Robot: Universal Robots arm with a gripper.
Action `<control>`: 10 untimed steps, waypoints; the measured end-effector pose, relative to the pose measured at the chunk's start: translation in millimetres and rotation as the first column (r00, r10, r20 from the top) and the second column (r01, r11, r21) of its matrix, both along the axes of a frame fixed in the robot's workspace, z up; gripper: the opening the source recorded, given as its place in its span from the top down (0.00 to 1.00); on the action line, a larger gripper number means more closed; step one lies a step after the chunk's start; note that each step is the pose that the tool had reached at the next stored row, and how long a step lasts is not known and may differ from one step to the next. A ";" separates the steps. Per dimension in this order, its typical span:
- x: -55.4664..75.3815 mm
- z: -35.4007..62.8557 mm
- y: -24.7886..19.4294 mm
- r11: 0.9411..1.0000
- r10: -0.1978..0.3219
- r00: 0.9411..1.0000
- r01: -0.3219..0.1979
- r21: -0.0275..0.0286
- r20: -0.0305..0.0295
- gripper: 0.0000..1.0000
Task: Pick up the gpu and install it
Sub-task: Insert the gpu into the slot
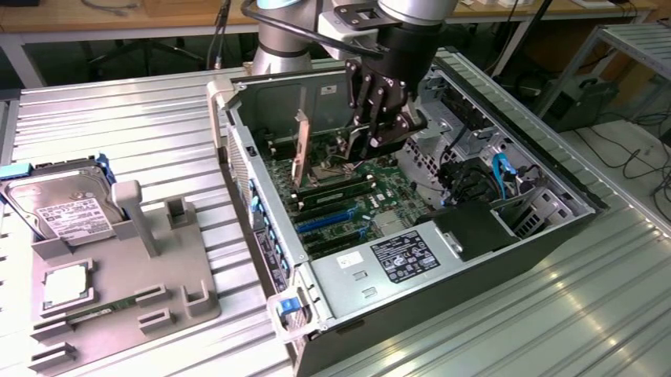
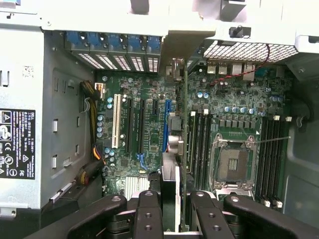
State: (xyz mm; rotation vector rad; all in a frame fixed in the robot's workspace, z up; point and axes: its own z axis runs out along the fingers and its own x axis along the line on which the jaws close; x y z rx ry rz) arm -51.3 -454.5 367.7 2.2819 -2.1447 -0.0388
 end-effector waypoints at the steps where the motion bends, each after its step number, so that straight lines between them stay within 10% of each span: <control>1: 0.0 -0.2 0.0 1.000 0.000 1.000 0.000 0.000 0.000 0.73; 10: 0.0 -2.6 0.0 1.000 0.000 1.000 0.000 0.000 0.000 0.73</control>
